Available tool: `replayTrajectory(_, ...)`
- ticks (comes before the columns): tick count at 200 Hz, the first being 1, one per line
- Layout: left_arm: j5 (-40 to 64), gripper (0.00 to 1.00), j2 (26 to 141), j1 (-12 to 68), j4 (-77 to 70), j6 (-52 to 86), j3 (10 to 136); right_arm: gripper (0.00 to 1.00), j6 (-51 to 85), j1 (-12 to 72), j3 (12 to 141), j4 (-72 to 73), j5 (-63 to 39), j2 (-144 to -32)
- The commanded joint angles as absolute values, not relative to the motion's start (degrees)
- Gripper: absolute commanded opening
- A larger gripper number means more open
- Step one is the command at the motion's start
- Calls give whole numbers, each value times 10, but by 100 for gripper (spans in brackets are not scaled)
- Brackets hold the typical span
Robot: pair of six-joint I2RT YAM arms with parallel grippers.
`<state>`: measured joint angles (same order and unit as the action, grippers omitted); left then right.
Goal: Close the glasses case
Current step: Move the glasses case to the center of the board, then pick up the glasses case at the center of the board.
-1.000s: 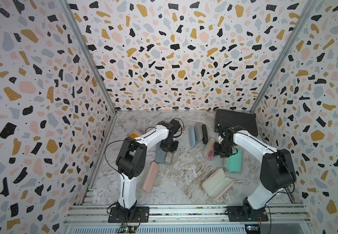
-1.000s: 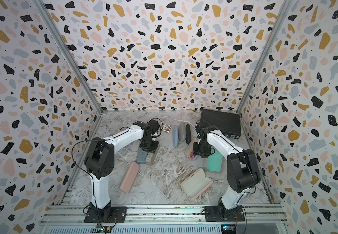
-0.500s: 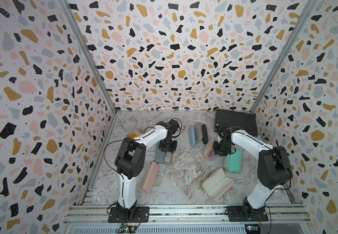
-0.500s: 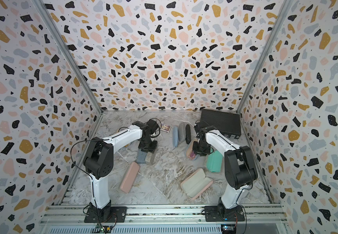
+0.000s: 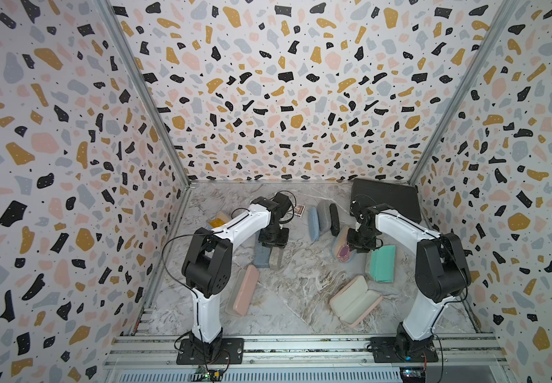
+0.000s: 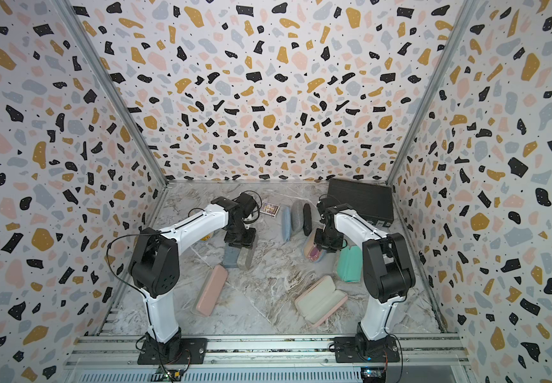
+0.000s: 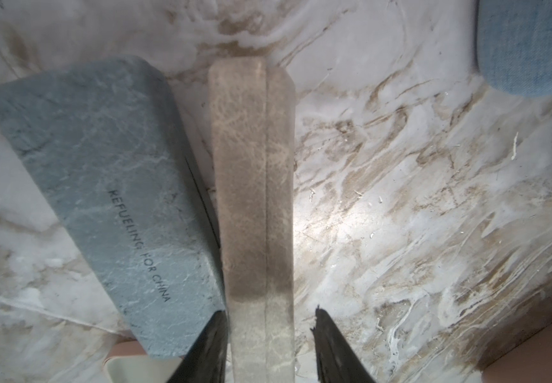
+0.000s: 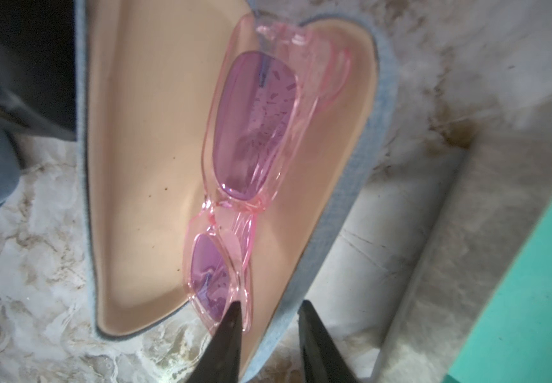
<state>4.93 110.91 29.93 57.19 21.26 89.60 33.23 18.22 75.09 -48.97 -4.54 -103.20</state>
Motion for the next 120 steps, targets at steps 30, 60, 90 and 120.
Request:
replayTrajectory(30,47,44,1093,296,596,215,900,29,343,174,777,-495,-32,-1039)
replayTrajectory(60,47,44,1096,296,599,214,904,20,342,172,776,-491,-33,-1045)
replayTrajectory(90,47,44,1098,296,600,214,907,15,338,171,775,-489,-36,-1049)
replayTrajectory(120,47,44,1098,297,601,215,906,11,335,171,770,-486,-39,-1045)
